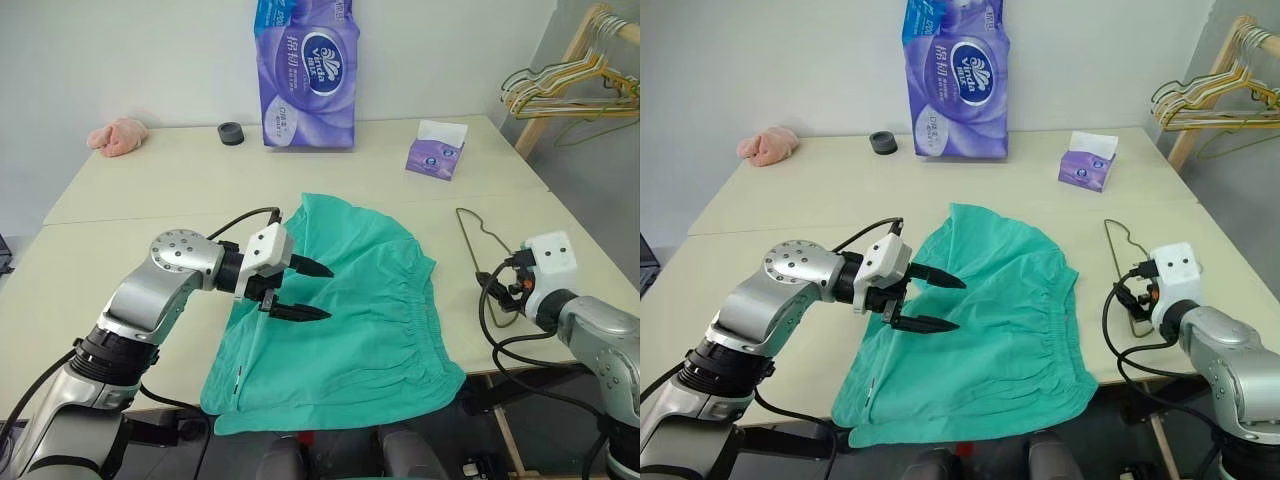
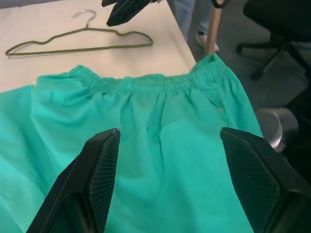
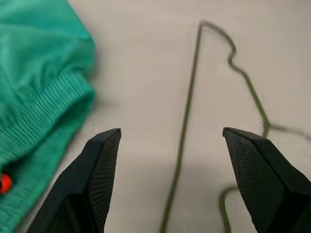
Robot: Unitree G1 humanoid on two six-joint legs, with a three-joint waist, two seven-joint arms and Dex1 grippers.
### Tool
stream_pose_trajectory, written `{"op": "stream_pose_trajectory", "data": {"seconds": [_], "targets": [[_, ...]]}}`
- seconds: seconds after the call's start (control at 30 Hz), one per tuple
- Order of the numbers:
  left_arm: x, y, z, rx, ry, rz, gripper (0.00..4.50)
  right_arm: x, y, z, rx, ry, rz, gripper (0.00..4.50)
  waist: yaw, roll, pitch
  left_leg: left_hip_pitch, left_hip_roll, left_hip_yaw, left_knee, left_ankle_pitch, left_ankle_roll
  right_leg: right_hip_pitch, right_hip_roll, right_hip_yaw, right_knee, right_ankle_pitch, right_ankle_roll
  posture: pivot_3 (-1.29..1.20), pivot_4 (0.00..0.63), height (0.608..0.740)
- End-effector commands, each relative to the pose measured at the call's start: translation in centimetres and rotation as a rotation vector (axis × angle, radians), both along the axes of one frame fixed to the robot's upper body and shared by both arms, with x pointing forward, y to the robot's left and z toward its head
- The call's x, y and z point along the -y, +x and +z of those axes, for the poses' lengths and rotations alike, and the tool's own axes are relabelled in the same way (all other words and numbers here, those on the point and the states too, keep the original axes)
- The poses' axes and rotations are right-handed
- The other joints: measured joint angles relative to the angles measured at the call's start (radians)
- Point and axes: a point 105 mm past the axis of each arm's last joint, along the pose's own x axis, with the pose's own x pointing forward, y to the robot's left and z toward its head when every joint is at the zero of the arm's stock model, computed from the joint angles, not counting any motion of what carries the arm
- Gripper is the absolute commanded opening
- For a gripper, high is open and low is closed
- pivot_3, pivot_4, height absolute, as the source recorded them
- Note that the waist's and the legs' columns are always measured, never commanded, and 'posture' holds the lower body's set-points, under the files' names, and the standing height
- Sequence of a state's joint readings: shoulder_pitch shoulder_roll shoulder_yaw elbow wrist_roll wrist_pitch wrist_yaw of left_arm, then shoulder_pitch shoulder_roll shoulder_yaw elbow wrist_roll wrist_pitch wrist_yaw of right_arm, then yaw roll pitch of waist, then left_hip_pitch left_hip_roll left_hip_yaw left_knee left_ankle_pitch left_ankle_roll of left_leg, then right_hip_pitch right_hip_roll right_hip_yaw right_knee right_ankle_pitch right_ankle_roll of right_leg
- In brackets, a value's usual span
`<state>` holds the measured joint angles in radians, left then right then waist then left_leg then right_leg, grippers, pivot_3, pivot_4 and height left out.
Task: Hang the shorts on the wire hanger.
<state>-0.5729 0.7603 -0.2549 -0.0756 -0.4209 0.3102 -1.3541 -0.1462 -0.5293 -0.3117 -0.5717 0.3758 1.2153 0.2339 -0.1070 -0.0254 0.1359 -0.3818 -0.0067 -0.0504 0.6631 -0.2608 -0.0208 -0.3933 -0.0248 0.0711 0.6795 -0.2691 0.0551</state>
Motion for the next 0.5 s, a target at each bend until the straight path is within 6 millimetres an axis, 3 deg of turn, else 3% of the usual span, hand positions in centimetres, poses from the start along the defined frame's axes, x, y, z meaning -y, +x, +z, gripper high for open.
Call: {"op": "stream_pose_trajectory", "data": {"seconds": [0.03,0.23,0.33,0.5], "targets": [[0.5,0.6,1.1,0.066,0.012,-0.053,3.48,0.8,-0.7,-0.7,-0.065,-0.002,-0.095,3.57,-0.002,0.0,0.0,0.0,0.0,0.001,0.0,0.0,0.0,0.0,0.0,0.0,0.0,0.0,0.0,-0.2,0.118,0.74],[1.1,0.9,1.4,0.091,0.017,-0.095,3.48,2.5,-0.8,-2.6,-0.133,-0.064,-0.156,3.57,-0.014,0.0,0.0,-0.001,0.0,0.002,-0.001,0.0,0.0,0.0,0.001,0.0,-0.002,-0.001,0.002,-0.21,0.12,0.74],[1.3,0.9,1.3,0.093,0.019,-0.108,3.48,3.5,-0.5,-2.3,-0.107,-0.091,-0.203,3.57,-0.024,0.001,0.0,-0.001,0.0,0.002,-0.001,0.0,0.0,0.0,0.001,0.0,-0.002,-0.002,0.004,-0.21,0.122,0.74],[1.5,0.7,1.2,0.095,0.02,-0.115,3.48,3.5,-1.0,-3.5,-0.173,-0.023,-0.199,3.57,-0.038,0.001,0.0,0.0,0.001,0.001,-0.002,0.0,0.001,0.0,0.003,0.0,-0.002,-0.003,0.004,-0.21,0.125,0.74]]}}
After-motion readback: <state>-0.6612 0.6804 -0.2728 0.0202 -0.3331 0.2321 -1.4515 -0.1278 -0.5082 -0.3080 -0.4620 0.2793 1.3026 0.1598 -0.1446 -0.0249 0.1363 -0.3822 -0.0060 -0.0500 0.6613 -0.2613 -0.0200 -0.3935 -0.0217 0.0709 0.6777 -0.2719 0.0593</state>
